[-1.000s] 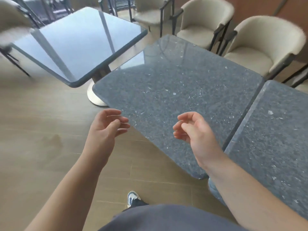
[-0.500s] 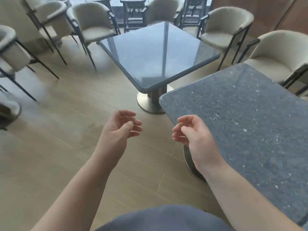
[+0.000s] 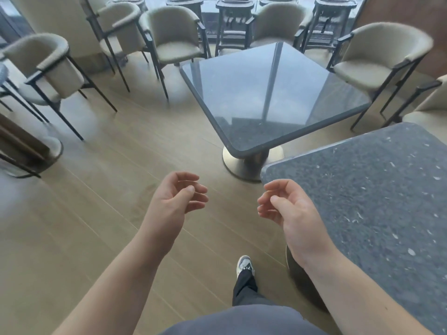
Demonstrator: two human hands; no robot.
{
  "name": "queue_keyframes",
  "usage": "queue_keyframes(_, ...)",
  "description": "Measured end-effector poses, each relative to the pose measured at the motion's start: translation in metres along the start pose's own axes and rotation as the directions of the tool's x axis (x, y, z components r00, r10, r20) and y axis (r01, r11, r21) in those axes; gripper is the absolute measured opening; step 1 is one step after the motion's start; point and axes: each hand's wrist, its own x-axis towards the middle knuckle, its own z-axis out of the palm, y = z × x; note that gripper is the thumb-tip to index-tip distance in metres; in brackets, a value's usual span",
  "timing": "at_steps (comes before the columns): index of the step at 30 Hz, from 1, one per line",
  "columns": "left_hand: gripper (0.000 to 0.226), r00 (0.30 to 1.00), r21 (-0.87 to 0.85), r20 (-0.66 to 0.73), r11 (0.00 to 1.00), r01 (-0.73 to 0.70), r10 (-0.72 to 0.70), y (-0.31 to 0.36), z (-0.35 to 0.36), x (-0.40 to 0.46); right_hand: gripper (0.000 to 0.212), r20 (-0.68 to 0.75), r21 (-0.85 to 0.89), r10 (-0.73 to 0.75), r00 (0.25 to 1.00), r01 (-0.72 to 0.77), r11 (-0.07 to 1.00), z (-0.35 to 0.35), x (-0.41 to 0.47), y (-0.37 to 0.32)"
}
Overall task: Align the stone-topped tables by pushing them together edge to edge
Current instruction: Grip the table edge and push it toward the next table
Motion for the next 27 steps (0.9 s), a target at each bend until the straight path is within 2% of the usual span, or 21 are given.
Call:
queue_keyframes(10, 0.025, 0.998, 0.070, -0.032, 0.996, 0.058, -0.056, 0.011, 0.031, 0.156, 0.026, 0.068, -0.020, 0.145, 0.987, -0.144, 0.989, 0.001, 0.163, 0.002)
queue_keyframes(16, 0.022, 0.983, 0.072, 0.011, 0.981, 0.180, -0.181, -0.002, 0.031, 0.218, 0.026, 0.067, 0.019, 0.274, 0.960, -0.275, 0.961, 0.021, 0.222, 0.017)
queue_keyframes(21, 0.022, 0.960, 0.042, 0.038, 0.960, 0.276, -0.278, -0.024, 0.017, 0.289, 0.027, -0.071, 0.048, 0.404, 0.912, -0.401, 0.915, 0.040, 0.280, 0.037)
queue_keyframes(27, 0.022, 0.921, 0.091, 0.192, 0.941, 0.326, -0.338, -0.042, -0.017, 0.395, 0.026, -0.266, 0.135, 0.430, 0.863, -0.408, 0.903, 0.082, 0.352, 0.053)
